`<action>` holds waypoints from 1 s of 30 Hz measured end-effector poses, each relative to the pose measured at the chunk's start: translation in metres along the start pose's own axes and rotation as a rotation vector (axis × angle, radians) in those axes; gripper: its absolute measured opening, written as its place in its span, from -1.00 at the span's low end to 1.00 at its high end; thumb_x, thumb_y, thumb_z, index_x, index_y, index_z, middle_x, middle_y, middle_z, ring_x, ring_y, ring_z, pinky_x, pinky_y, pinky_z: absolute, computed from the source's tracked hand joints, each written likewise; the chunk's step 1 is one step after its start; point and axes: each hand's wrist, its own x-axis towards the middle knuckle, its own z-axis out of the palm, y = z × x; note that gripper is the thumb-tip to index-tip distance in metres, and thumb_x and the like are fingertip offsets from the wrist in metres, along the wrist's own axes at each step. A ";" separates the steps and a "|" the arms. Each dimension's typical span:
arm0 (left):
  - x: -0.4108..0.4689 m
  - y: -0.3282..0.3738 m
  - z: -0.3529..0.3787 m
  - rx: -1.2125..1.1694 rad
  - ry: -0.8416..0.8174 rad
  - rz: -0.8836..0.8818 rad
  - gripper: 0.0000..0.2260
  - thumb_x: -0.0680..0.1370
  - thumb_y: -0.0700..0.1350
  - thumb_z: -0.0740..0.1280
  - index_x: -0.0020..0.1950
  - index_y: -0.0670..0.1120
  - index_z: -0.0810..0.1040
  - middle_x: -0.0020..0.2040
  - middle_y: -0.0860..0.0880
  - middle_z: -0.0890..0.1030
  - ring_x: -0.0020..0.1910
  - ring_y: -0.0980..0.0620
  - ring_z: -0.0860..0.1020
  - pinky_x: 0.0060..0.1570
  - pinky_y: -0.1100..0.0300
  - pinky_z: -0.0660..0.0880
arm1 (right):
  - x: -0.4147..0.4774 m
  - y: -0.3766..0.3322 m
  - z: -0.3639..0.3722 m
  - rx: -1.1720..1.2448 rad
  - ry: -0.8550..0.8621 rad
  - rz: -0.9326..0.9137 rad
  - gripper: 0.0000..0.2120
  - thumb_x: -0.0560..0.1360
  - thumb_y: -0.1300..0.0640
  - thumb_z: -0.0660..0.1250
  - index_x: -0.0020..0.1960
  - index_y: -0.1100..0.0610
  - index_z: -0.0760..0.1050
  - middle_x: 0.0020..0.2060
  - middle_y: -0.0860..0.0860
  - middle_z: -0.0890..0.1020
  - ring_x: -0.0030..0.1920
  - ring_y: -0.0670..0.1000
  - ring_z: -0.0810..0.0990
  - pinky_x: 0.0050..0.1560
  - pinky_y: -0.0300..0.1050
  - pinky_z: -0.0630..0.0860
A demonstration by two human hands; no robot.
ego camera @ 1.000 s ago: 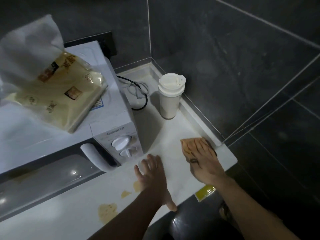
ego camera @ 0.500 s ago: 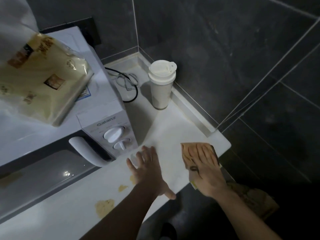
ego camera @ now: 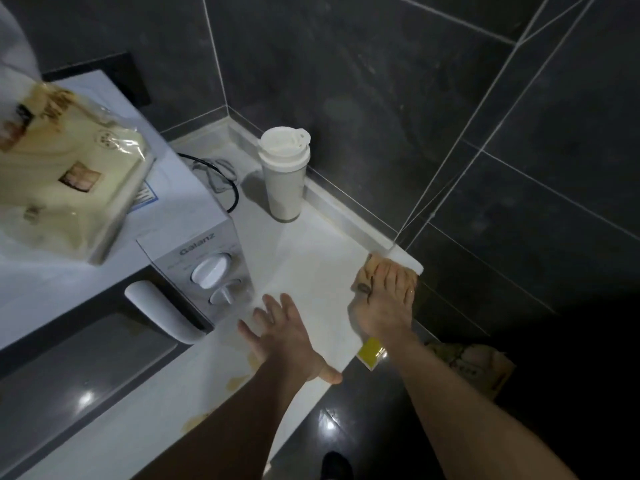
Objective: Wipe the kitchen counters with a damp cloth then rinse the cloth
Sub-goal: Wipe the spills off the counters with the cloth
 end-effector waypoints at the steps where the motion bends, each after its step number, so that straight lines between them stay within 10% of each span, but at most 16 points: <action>1: 0.000 0.000 0.001 -0.005 -0.001 -0.001 0.44 0.08 0.51 0.47 0.55 -0.14 -0.36 0.58 -0.26 -0.25 0.56 -0.35 -0.13 0.45 -0.38 -0.07 | 0.014 -0.001 -0.002 0.012 -0.008 0.053 -0.21 0.57 -0.16 0.04 0.56 0.21 -0.28 0.57 0.17 -0.16 0.55 0.17 -0.26 0.52 0.13 -0.31; 9: -0.001 0.002 -0.001 -0.044 -0.002 -0.011 0.45 0.08 0.48 0.50 0.55 -0.13 -0.37 0.58 -0.26 -0.26 0.56 -0.34 -0.14 0.46 -0.38 -0.08 | -0.034 -0.009 0.009 0.051 0.034 -0.059 -0.16 0.42 -0.22 -0.32 0.56 0.25 -0.26 0.56 0.19 -0.17 0.55 0.17 -0.26 0.44 0.03 -0.41; 16: -0.006 0.005 -0.005 -0.069 -0.034 -0.007 0.47 0.10 0.42 0.54 0.53 -0.16 -0.43 0.55 -0.27 -0.35 0.54 -0.34 -0.25 0.41 -0.43 -0.22 | 0.036 0.017 -0.014 0.021 -0.007 0.032 -0.25 0.60 -0.20 -0.10 0.55 0.26 -0.29 0.55 0.20 -0.21 0.54 0.15 -0.32 0.52 0.14 -0.31; 23: -0.013 -0.006 -0.009 -0.015 0.012 0.094 0.40 0.10 0.44 0.52 0.57 -0.11 -0.30 0.57 -0.30 -0.19 0.55 -0.36 -0.17 0.42 -0.42 -0.24 | -0.046 -0.005 0.018 -0.084 -0.045 -0.553 -0.35 0.60 -0.14 -0.16 0.57 0.09 -0.29 0.57 0.08 -0.20 0.54 0.06 -0.33 0.46 0.02 -0.44; 30: -0.057 -0.092 0.007 -0.214 0.178 0.162 0.30 0.11 0.54 0.41 0.59 0.05 -0.21 0.62 0.00 -0.07 0.58 -0.09 -0.01 0.52 -0.07 0.05 | -0.018 -0.050 0.023 -0.038 -0.109 -0.538 -0.33 0.57 -0.15 -0.18 0.58 0.12 -0.21 0.57 0.13 -0.18 0.55 0.15 -0.28 0.50 0.13 -0.36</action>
